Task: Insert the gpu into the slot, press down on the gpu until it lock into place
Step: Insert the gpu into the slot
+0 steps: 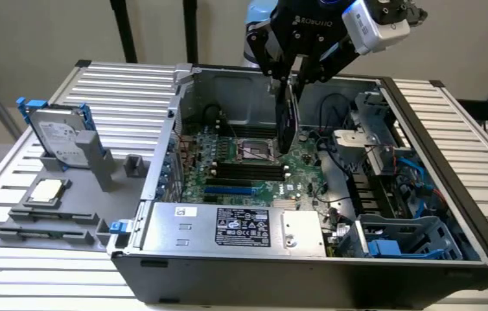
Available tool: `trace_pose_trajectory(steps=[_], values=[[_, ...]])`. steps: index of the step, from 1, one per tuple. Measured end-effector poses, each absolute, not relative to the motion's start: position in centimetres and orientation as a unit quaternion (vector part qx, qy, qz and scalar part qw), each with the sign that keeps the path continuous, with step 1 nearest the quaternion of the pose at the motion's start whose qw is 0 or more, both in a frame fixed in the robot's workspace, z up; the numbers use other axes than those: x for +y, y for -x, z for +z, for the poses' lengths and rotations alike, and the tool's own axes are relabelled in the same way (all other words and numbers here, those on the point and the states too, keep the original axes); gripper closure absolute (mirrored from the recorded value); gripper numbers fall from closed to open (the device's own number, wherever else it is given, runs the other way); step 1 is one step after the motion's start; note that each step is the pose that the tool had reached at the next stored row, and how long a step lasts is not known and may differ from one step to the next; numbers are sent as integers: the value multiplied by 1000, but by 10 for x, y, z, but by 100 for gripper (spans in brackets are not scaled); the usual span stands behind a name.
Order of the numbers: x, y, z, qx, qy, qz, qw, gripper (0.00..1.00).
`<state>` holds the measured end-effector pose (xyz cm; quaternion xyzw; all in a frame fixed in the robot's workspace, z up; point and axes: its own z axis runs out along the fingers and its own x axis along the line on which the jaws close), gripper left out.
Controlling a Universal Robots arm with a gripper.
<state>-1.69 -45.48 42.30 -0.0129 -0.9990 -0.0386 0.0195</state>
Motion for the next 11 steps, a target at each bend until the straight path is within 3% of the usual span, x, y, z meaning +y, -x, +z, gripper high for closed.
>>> trace_pose_trajectory(steps=[11], values=[[-455, 17, 423, -996, -80, -37, 23, 74]])
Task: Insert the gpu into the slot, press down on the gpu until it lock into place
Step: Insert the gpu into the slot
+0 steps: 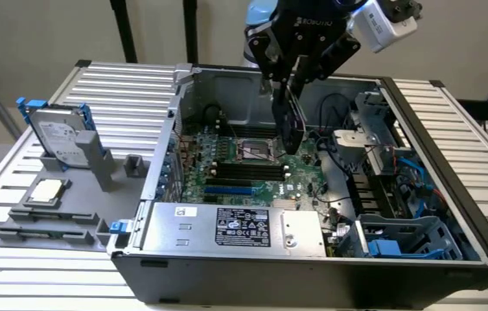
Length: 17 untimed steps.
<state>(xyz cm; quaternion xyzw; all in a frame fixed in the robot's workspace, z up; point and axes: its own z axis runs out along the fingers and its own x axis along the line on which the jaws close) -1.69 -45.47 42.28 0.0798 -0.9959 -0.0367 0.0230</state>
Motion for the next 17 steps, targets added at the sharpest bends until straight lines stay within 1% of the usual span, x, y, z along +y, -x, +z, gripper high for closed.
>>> trace_pose_trajectory(steps=[17], values=[[-455, 17, 422, -972, -232, -33, 27, 74]])
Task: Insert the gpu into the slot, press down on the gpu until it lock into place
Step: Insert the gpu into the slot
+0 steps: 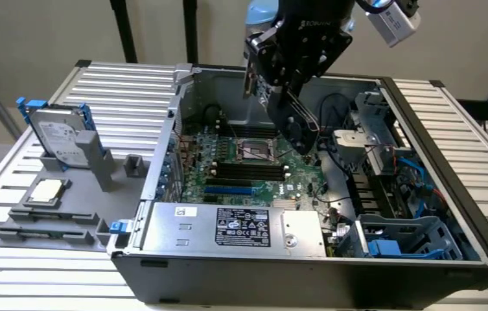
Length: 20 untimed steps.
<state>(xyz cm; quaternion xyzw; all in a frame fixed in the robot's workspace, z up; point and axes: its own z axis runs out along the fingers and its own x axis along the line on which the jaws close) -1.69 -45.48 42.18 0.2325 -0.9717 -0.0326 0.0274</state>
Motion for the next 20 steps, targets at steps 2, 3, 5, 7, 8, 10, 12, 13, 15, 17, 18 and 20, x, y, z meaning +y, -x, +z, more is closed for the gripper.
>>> trace_pose_trajectory(steps=[2, 3, 5, 7, 8, 10, 12, 13, 15, 17, 18, 20], values=[[-455, 17, 422, -967, -250, -32, 28, 74], [-455, 17, 421, -965, -259, -32, 28, 74], [-455, 17, 421, -960, -276, -31, 27, 74], [-455, 17, 421, -955, -294, -30, 27, 74], [-455, 17, 420, -952, -302, -30, 27, 74], [-455, 17, 420, -947, -320, -29, 27, 74], [-455, 17, 419, -941, -337, -28, 27, 74], [-455, 17, 418, -938, -346, -28, 26, 74], [-455, 17, 416, -931, -362, -27, 26, 74], [-455, 17, 415, -925, -379, -26, 25, 74], [-455, 17, 414, -921, -387, -27, 24, 74], [-455, 17, 413, -915, -401, -28, 23, 74]])
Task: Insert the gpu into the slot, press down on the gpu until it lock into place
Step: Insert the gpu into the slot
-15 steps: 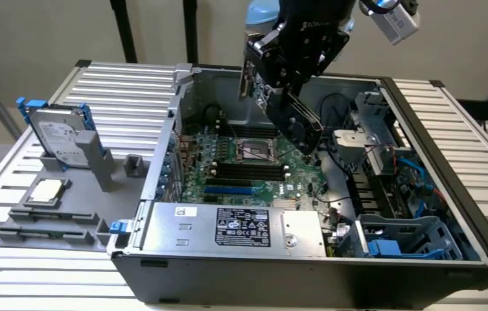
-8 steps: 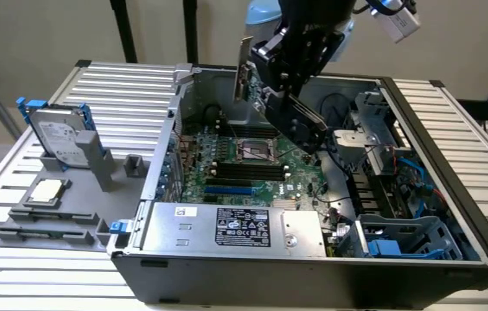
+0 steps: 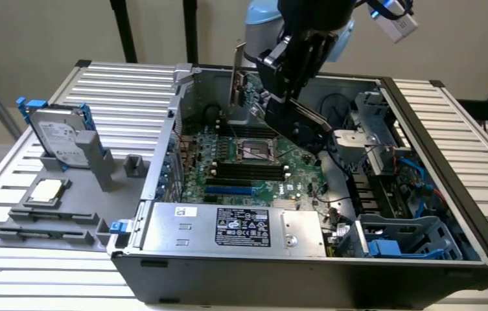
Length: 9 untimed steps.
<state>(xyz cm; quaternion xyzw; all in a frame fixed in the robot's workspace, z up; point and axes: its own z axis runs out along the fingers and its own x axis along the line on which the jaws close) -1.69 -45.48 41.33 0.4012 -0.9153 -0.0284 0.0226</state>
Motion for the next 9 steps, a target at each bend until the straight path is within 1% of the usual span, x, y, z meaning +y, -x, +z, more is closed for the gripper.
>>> trace_pose_trajectory(steps=[9], values=[[-455, 17, 410, -888, -457, -50, 11, 74]])
